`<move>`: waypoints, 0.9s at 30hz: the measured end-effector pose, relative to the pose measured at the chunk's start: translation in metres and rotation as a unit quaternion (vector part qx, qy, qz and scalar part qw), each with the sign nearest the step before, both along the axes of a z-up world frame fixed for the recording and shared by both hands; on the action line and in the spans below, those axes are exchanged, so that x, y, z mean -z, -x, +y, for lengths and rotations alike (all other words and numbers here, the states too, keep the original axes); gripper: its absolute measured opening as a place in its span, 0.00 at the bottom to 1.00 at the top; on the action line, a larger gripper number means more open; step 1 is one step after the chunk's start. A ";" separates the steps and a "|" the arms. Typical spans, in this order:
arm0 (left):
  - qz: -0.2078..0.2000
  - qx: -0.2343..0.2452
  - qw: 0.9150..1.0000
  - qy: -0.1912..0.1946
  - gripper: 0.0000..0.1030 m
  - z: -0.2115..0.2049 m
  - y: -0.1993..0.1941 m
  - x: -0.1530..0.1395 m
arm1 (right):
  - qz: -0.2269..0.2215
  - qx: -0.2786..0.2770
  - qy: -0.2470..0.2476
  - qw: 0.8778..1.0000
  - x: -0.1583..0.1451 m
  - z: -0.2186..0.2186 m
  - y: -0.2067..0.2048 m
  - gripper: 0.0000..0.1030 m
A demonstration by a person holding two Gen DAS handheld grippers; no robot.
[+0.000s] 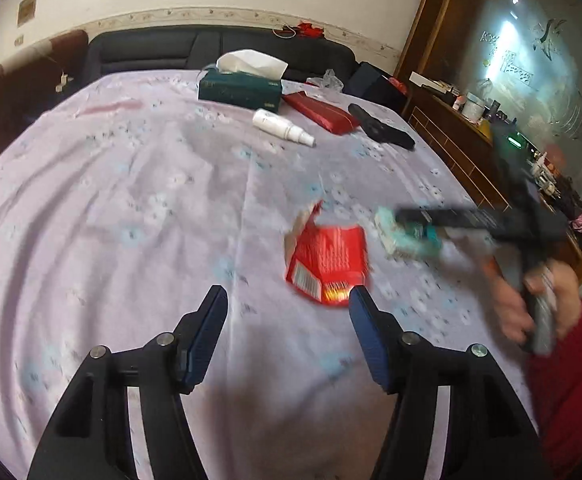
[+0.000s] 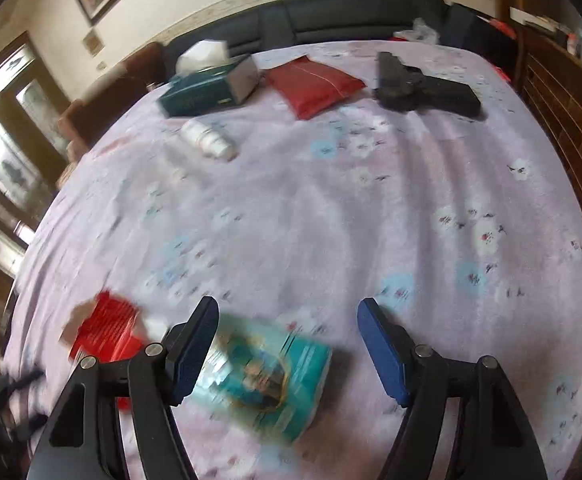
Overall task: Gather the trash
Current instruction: 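Grasp the red snack packet with left tool while right grasps the teal wipes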
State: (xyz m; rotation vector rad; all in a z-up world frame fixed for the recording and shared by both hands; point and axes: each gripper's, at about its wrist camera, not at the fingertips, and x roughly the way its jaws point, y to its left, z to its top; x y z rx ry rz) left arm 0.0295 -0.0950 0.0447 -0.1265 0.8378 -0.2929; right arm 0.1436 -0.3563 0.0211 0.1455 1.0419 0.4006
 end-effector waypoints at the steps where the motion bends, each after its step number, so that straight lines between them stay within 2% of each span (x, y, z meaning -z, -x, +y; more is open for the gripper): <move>1: 0.002 0.001 1.000 -0.001 0.59 0.000 -0.005 0.000 | -0.001 -0.020 -0.004 1.000 -0.002 0.004 0.013 0.74; 5: 0.015 0.012 1.000 -0.019 0.60 -0.014 -0.034 0.004 | -0.010 -0.074 0.033 0.997 -0.001 0.027 0.049 0.75; 7: 0.015 0.018 0.999 -0.034 0.60 -0.023 -0.046 0.008 | -0.017 -0.091 0.070 0.993 0.004 0.041 0.065 0.68; 9: 0.029 0.020 0.998 -0.054 0.60 -0.031 -0.059 0.017 | -0.036 -0.081 0.107 0.990 0.005 0.047 0.072 0.55; 10: 0.036 0.020 0.997 -0.060 0.60 -0.035 -0.064 0.022 | -0.039 -0.076 0.116 0.990 0.005 0.048 0.074 0.55; 11: 0.041 0.025 0.997 -0.062 0.56 -0.038 -0.067 0.026 | -0.039 -0.071 0.118 0.990 0.005 0.048 0.074 0.55; 12: 0.043 0.024 0.997 -0.066 0.42 -0.040 -0.068 0.029 | -0.039 -0.063 0.116 0.990 0.005 0.048 0.075 0.55; 14: 0.049 0.026 0.996 -0.076 0.23 -0.045 -0.069 0.036 | -0.045 -0.052 0.114 0.991 0.003 0.046 0.075 0.56; 16: 0.035 0.024 0.996 -0.082 0.20 -0.048 -0.065 0.038 | -0.053 -0.050 0.120 0.990 0.002 0.048 0.074 0.65; 20: 0.027 0.026 0.997 -0.066 0.11 -0.048 -0.055 0.035 | -0.063 -0.038 0.130 0.989 0.008 0.052 0.070 0.65; 21: 0.023 0.024 0.997 -0.065 0.10 -0.048 -0.051 0.033 | -0.067 -0.037 0.132 0.988 0.008 0.055 0.071 0.53; 22: 0.014 0.021 0.998 -0.064 0.10 -0.047 -0.045 0.029 | -0.074 -0.036 0.138 0.987 0.007 0.056 0.074 0.51; 24: 0.003 0.018 0.998 -0.058 0.07 -0.045 -0.034 0.023 | -0.082 -0.031 0.129 0.988 0.003 0.056 0.078 0.40; 27: -0.011 0.011 0.999 -0.049 0.06 -0.042 -0.016 0.017 | -0.091 -0.008 0.111 0.990 -0.009 0.053 0.092 0.33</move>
